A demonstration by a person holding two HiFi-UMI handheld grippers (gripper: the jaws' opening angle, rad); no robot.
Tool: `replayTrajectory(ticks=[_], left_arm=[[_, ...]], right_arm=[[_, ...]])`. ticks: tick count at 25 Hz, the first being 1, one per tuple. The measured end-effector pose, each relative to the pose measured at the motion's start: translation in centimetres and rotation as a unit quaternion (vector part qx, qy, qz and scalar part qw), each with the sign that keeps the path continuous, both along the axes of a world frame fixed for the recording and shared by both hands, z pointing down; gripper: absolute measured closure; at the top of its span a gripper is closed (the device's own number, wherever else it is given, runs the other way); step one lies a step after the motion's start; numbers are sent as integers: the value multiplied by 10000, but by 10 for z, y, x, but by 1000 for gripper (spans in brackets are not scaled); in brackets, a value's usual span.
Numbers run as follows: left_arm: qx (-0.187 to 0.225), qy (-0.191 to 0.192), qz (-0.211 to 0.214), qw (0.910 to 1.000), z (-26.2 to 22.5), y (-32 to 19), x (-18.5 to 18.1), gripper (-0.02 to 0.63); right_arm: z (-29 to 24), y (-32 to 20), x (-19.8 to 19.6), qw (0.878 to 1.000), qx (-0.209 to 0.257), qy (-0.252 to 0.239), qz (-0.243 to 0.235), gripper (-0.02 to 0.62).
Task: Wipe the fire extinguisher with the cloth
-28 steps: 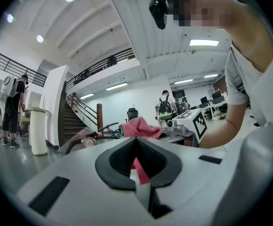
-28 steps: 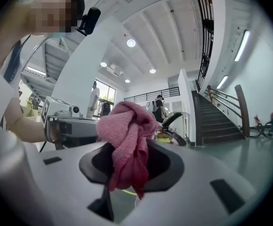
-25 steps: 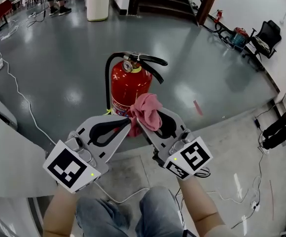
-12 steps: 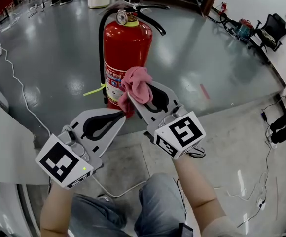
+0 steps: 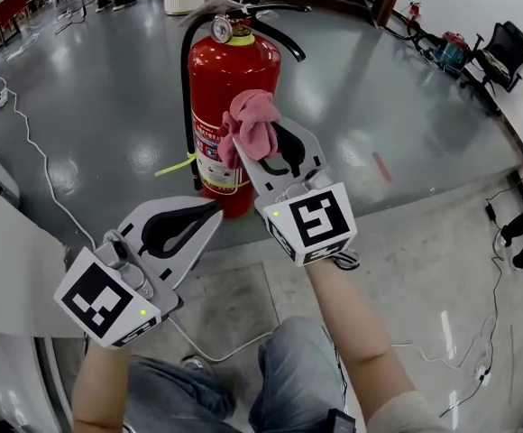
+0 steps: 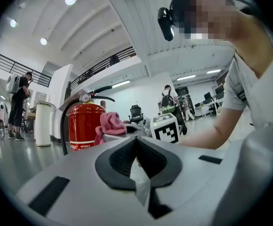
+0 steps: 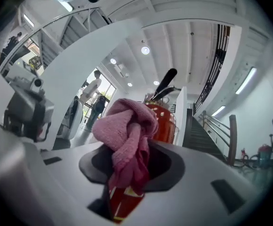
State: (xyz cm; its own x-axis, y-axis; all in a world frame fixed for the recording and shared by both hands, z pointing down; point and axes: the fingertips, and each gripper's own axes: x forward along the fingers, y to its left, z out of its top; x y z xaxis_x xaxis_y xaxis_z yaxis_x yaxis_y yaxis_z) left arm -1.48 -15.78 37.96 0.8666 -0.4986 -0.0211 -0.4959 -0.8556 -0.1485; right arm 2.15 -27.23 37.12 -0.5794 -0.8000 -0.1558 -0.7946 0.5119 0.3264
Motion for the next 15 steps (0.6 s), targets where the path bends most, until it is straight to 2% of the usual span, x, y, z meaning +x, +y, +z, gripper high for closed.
replayTrajectory(ticks=[5, 10, 15], left_arm=[[-64, -2, -114, 9999, 10, -1, -6, 595], [-205, -79, -148, 9996, 26, -1, -7, 595], [-202, -127, -102, 9997, 29, 7, -5, 595]], right_arm=[[86, -1, -4, 9981, -484, 332, 176, 453], [170, -3, -6, 9900, -1120, 820, 261, 449], [165, -2, -7, 9868, -1366, 817, 293, 451]])
